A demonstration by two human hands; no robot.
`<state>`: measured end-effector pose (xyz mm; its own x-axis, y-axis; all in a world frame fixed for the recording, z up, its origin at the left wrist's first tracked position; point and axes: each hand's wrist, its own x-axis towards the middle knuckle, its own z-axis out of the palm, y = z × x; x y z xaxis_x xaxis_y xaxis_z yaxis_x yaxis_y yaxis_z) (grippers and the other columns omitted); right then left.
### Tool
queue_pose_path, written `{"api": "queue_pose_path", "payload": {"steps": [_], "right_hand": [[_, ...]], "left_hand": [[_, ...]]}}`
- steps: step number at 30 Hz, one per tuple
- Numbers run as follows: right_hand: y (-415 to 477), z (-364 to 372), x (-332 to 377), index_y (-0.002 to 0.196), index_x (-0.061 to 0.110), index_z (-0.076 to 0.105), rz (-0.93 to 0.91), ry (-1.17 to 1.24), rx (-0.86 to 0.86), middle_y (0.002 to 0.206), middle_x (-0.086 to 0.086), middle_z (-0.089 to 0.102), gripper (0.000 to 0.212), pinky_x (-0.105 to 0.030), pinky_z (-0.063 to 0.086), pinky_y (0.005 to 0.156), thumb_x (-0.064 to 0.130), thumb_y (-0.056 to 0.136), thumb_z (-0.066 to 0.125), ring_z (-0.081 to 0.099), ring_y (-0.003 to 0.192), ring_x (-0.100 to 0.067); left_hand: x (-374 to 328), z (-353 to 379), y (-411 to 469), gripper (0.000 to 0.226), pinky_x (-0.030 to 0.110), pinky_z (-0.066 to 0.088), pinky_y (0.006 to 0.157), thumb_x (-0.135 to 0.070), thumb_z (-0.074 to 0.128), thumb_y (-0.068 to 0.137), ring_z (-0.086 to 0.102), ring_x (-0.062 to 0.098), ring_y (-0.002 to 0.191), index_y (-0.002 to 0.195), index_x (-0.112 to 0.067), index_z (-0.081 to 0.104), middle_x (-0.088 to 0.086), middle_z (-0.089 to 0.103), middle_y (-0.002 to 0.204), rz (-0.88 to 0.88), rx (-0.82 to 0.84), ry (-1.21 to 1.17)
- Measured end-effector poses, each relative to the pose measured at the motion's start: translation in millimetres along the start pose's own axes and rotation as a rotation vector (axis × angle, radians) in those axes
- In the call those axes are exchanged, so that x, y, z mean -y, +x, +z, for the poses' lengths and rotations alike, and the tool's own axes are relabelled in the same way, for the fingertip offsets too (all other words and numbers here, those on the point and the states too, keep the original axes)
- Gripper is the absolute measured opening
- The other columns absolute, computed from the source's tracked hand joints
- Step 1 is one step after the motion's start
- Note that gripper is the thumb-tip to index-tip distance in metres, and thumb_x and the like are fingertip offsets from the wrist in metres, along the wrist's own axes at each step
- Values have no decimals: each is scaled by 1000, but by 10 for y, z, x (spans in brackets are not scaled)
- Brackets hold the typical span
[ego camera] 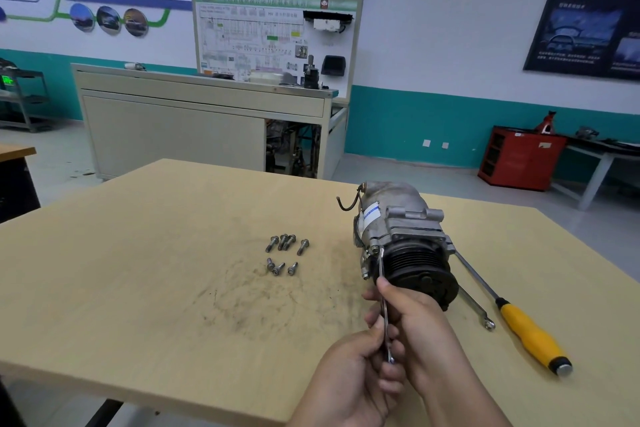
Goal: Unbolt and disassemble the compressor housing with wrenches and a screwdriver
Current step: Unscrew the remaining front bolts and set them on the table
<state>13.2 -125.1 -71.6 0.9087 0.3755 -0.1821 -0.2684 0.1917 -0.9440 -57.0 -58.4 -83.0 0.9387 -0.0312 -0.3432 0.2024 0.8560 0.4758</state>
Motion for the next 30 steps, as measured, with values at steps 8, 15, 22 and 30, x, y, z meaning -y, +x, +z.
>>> {"api": "queue_pose_path", "payload": {"steps": [8, 15, 22, 30], "right_hand": [[-36, -25, 2, 83, -5, 64, 23, -1, 11, 45, -6, 50, 30, -8, 22, 31, 19, 95, 52, 28, 25, -4], [-40, -25, -1, 80, -4, 64, 27, 1, 16, 44, -6, 50, 31, -7, 22, 30, 20, 95, 51, 27, 24, -4], [18, -34, -6, 80, -4, 64, 19, 0, 18, 44, -6, 51, 30, -8, 22, 31, 19, 94, 52, 29, 26, -5], [49, -29, -75, 83, -5, 65, 4, -11, 30, 47, -8, 53, 31, -11, 24, 30, 21, 95, 51, 31, 29, -7]], "left_hand": [[56, -45, 30, 40, 9, 28, 29, -18, 51, 89, 41, 11, 28, 53, -3, 62, 10, 54, 48, 30, 20, 37], [61, -24, 13, 36, 9, 28, 29, -17, 55, 81, 40, 12, 27, 49, -2, 62, 12, 53, 47, 45, 24, 40], [42, 5, 15, 30, 9, 28, 29, -17, 56, 77, 41, 12, 28, 52, -2, 62, 11, 54, 48, 55, -4, 52], [39, -71, 28, 35, 8, 26, 29, -17, 49, 94, 38, 11, 27, 63, -2, 56, 10, 52, 47, 56, -76, 93]]}}
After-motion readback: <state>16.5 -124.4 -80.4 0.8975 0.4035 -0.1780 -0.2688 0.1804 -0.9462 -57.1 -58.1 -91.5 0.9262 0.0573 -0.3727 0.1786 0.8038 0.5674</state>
